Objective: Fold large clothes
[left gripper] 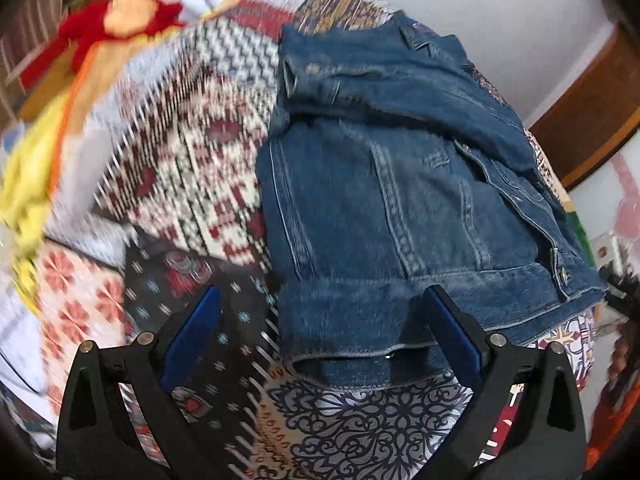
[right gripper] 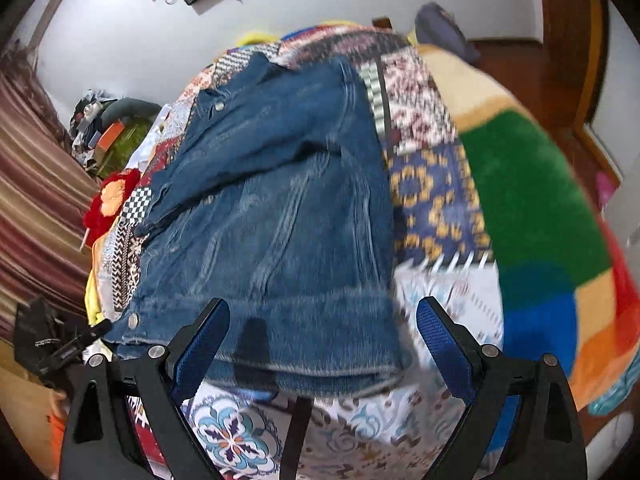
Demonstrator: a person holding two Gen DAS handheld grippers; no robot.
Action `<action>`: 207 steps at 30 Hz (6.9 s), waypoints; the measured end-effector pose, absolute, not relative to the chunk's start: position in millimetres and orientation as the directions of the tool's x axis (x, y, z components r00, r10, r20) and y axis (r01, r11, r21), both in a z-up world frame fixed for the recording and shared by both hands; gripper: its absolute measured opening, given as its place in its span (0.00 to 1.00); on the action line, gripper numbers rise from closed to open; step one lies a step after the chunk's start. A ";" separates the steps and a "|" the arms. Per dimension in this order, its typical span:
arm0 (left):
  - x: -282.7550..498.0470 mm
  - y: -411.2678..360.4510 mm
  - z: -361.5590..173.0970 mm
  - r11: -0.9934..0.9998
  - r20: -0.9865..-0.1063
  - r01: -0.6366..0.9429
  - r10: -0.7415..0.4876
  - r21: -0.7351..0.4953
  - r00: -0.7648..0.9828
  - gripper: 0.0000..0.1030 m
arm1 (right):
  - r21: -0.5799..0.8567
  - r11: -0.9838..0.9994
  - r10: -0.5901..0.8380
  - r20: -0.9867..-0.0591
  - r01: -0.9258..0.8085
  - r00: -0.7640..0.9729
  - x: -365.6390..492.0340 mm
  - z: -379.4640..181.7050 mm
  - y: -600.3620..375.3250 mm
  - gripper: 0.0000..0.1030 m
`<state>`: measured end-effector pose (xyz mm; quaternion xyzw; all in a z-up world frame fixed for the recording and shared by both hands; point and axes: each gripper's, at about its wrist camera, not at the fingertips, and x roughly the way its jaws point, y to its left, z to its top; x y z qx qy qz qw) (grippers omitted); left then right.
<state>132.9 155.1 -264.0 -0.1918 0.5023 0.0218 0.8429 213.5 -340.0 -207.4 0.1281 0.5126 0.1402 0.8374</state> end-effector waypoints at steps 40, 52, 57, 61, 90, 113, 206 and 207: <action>270.3 175.9 -124.3 0.951 -0.635 -0.148 -0.063 -0.273 0.770 0.14 | 0.188 0.932 0.359 -0.580 -0.309 0.731 341.1 -89.4 -280.3 0.12; 403.6 210.1 -153.6 0.936 -0.691 -0.205 -0.052 -0.285 0.721 0.14 | 0.109 0.957 0.276 -0.632 -0.270 0.724 503.3 -102.0 -237.5 0.12; 453.2 224.7 -204.5 0.921 -0.771 -0.261 -0.064 -0.291 0.634 0.15 | 0.105 0.968 0.234 -0.711 -0.229 0.663 563.2 -151.5 -225.6 0.12; 475.6 227.1 -246.5 0.922 -0.829 -0.294 -0.050 -0.253 0.557 0.17 | 0.108 0.973 0.214 -0.764 -0.206 0.608 588.4 -193.6 -226.8 0.12; 464.4 228.5 -192.4 0.925 -0.842 -0.345 0.055 -0.159 0.536 0.88 | -0.031 0.963 0.162 -0.724 -0.267 0.671 526.8 -122.5 -275.6 0.13; 460.2 183.3 -266.1 0.997 -0.921 -0.073 0.056 0.030 0.385 0.91 | 0.036 0.844 0.330 -0.822 -0.536 0.464 510.3 -194.2 -133.3 0.13; 321.8 258.2 -239.8 0.931 -0.878 -0.356 0.231 0.075 0.419 1.00 | -0.247 0.916 -0.034 -0.833 -0.316 0.553 445.3 -232.1 -246.7 0.14; 315.4 260.8 -238.0 0.925 -0.877 -0.369 0.247 0.087 0.412 1.00 | -0.291 0.913 -0.085 -0.821 -0.285 0.564 443.9 -230.0 -249.7 0.15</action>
